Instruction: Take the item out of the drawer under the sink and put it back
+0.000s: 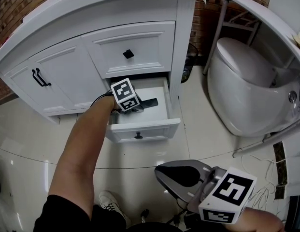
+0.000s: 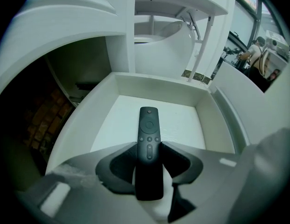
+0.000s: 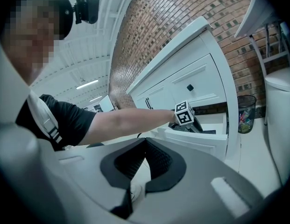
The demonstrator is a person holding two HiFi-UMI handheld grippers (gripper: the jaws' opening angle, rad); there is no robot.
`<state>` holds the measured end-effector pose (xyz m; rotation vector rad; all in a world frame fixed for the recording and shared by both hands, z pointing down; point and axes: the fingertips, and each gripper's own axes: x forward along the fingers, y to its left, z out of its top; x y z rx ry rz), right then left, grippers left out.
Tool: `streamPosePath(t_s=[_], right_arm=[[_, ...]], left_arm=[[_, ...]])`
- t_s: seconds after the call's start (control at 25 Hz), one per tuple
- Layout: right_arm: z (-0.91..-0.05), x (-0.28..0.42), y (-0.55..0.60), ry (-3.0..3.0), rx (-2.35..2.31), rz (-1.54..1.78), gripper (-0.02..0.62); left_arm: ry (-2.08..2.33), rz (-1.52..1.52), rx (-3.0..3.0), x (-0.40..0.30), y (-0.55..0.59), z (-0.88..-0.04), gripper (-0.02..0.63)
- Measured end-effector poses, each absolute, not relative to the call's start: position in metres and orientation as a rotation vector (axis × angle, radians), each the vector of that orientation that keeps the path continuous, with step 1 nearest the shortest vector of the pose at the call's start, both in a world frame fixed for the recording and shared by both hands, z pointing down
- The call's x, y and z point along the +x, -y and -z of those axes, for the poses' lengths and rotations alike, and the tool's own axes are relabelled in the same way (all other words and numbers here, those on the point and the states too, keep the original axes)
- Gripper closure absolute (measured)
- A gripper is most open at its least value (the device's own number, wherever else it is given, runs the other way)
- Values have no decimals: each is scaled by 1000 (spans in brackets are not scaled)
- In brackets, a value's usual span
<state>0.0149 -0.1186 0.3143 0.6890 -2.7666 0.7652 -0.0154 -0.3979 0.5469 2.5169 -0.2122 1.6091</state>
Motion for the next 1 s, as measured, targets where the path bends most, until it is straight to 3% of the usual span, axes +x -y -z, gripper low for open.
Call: streamPosePath(t_s=[0.4,1.0], right_arm=[[-309,17,119,2774,714,-725,592],[-296,2,126,2778,780,-575,592]], left_arm=[[265,-1659,2568,-13,395,-528,439],[643,-1505,2742,-58,379,-394,437]])
